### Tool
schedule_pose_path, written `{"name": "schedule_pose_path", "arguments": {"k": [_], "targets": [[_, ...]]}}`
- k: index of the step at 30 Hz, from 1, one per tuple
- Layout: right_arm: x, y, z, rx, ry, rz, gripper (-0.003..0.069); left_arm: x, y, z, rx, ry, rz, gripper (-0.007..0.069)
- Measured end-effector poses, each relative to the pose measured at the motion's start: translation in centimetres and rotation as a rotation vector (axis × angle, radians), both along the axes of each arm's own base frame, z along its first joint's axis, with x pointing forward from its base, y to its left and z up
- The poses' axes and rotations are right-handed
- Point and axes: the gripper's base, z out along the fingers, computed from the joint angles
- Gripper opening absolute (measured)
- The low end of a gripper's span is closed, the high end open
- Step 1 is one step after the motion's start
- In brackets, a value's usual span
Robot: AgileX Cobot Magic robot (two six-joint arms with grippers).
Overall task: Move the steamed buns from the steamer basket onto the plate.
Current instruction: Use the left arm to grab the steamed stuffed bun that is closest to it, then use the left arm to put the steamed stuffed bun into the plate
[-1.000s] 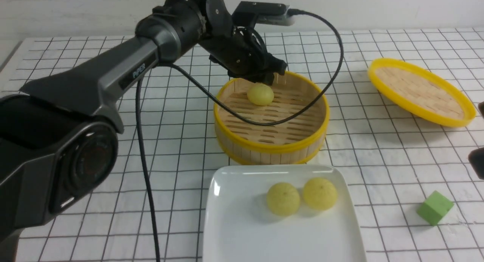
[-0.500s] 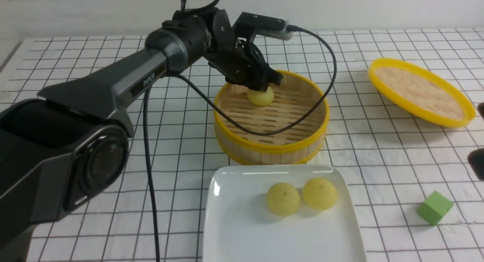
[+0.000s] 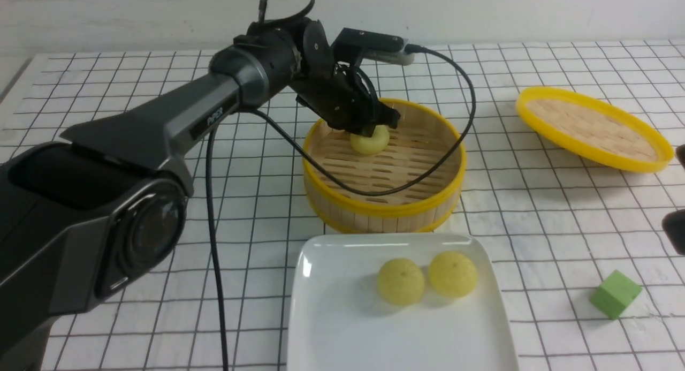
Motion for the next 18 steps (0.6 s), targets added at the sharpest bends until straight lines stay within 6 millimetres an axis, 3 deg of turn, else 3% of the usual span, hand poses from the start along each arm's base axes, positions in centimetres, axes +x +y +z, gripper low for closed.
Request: {"name": "schedule_pose_path", "arguments": {"k": [2,6,7,8,9,13,18], "targets": [[0.0,0.0,0.0,0.000,0.000,0.000,0.0438,-0.3,0.1,0.9,0.001,0.003,-0.005,0.0019],[0.0,0.0,0.0,0.001,-0.001,0.000,0.0438,-1.9,0.8,6.0,-0.016,-0.038,-0.020,0.0018],[0.0,0.0,0.0,0.001,-0.001,0.000,0.0438,-2.0,0.9,6.3,-0.019,-0.042,-0.020,0.0018],[0.0,0.0,0.0,0.001,-0.001,0.000,0.0438,-3.0,1.4,9.1,-0.031,-0.082,-0.022,0.0018],[0.0,0.0,0.0,0.001,-0.001,0.000,0.0438,-3.6,1.7,10.7,-0.038,-0.100,-0.022,0.0018],[0.0,0.0,0.0,0.001,-0.001,0.000,0.0438,-6.6,3.1,15.8,-0.043,-0.111,-0.029,0.0018],[0.0,0.0,0.0,0.001,-0.001,0.000,0.0438,-9.6,4.4,18.1,-0.009,0.007,-0.031,0.0018]]}}
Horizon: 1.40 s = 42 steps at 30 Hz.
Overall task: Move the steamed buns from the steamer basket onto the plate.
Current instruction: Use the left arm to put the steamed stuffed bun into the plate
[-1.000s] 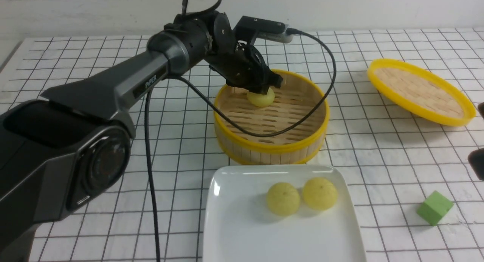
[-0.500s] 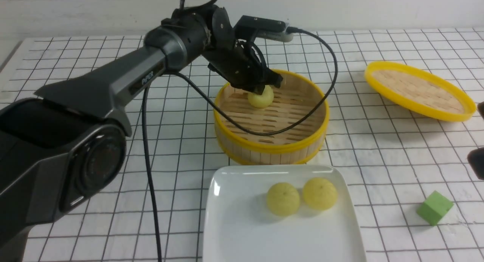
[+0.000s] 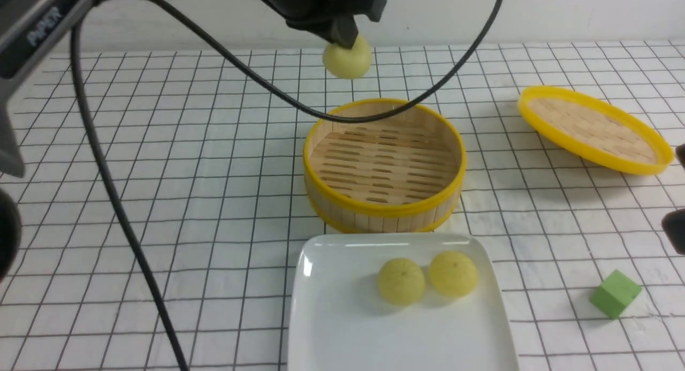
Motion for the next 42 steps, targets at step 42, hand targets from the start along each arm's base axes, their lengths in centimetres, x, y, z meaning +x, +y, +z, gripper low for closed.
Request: {"name": "schedule_pose_path", "arguments": {"k": [42], "targets": [[-0.5,0.1,-0.3,-0.013,0.052,0.032,0.0421,-8.6,-4.7,-13.1,0.351,0.286,-0.167,0.0019]]}}
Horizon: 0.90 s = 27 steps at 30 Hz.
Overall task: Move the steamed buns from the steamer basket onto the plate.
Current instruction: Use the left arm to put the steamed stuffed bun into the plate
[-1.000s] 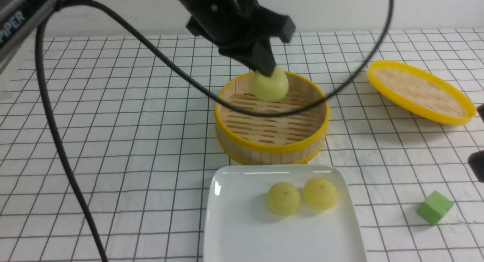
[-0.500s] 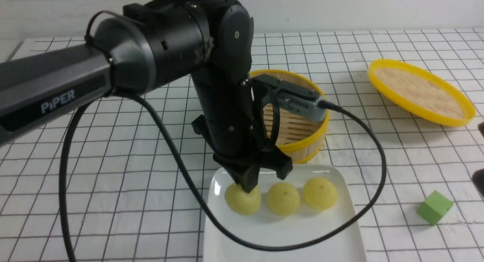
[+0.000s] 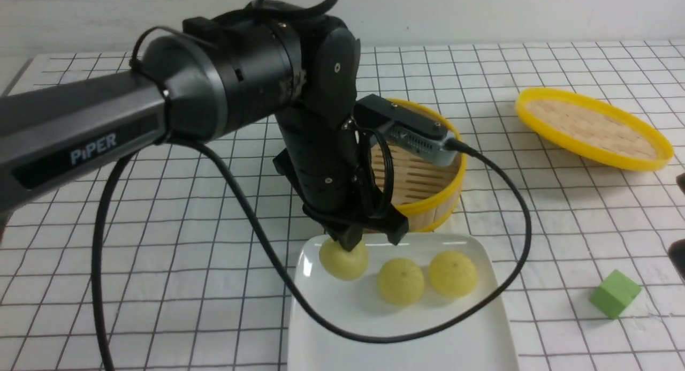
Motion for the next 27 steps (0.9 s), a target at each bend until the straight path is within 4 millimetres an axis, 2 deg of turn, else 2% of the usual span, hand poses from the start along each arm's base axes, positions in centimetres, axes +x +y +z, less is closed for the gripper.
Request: {"name": "schedule_pose_path", "arguments": {"k": [6,16,21,24,27], "targets": [[0.0,0.0,0.0,0.000,0.000,0.000,0.0421,0.7,-0.5,-2.4,0.039,0.037,0.002,0.0020],[0.0,0.0,0.0,-0.002,0.005,0.003,0.0421,0.7,-0.1,-3.0,0.096,0.065,0.027,0.0029],[-0.1,0.1,0.0,0.005,0.002,0.019,0.0421,0.5,0.0,-3.1,0.116,0.088,0.025,0.0098],[-0.3,0.2,0.1,0.022,0.009,0.033,0.0421,0.5,0.0,-3.1,0.112,0.084,0.025,0.0222],[-0.3,0.3,0.1,0.027,0.010,0.039,0.0421,0.6,0.0,-3.1,0.109,0.073,0.026,0.0311]]}}
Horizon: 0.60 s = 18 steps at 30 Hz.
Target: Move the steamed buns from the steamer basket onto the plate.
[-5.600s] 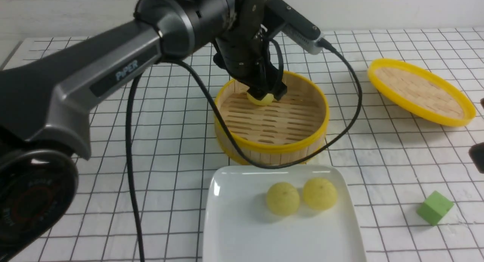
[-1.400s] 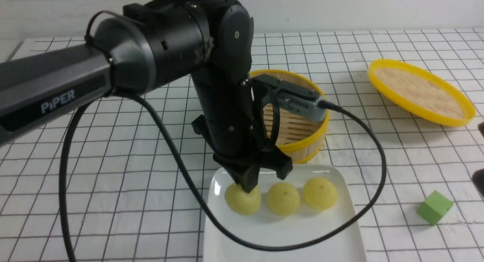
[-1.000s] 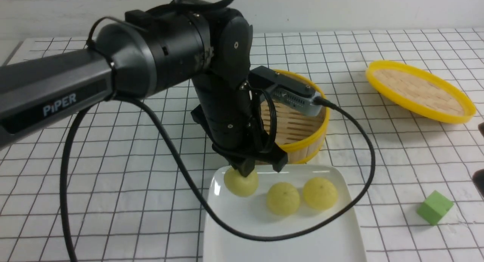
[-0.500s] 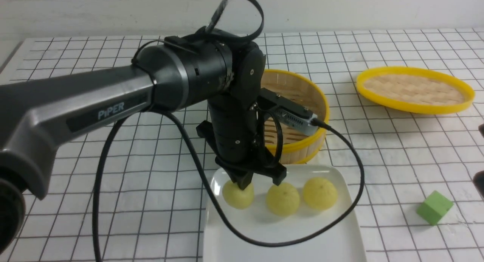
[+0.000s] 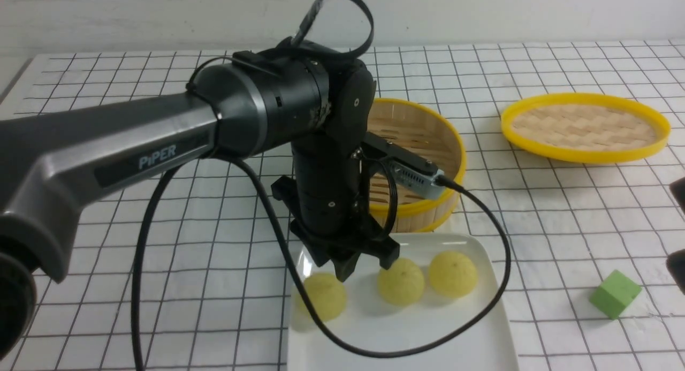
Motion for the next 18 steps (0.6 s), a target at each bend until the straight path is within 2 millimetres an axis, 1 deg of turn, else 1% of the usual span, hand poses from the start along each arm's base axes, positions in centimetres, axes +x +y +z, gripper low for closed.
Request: {"name": "schedule_pose_path", "arguments": {"k": [1,3,7,8,10,12,13,14,15,17,18], "targets": [[0.0,0.0,0.0,0.000,-0.001,0.001,0.0421,0.0,0.0,0.0,-0.003,-0.004,0.001,0.0343],[0.0,0.0,0.0,0.000,-0.001,0.002,0.0421,0.1,-0.1,0.0,-0.009,-0.011,0.002,0.0377],[0.0,0.0,0.0,0.000,-0.002,0.003,0.0421,0.2,-0.2,0.3,-0.019,-0.022,0.002,0.0393],[0.0,0.0,0.0,0.000,-0.002,0.003,0.0421,0.3,-0.2,0.6,-0.026,-0.030,0.006,0.0395],[0.0,0.0,0.0,0.000,-0.002,0.003,0.0421,0.5,-0.2,2.2,-0.050,-0.076,0.018,0.0395],[0.0,0.0,0.0,0.000,-0.002,0.003,0.0421,0.5,-0.1,5.1,-0.094,-0.152,0.024,0.0395],[0.0,0.0,0.0,0.000,-0.002,0.003,0.0421,0.5,0.0,5.7,-0.102,-0.167,0.024,0.0395],[0.0,0.0,0.0,0.001,-0.004,0.001,0.0421,0.4,0.2,7.7,-0.136,-0.219,0.035,0.0395],[0.0,0.0,0.0,0.002,-0.005,0.001,0.0421,0.4,0.2,8.2,-0.144,-0.230,0.036,0.0395],[0.1,0.0,0.1,0.008,-0.012,-0.003,0.0421,-0.1,0.8,12.0,-0.203,-0.325,0.039,0.0395],[0.1,0.0,0.1,0.010,-0.013,-0.005,0.0421,-0.1,0.8,12.0,-0.203,-0.325,0.039,0.0395]]}}
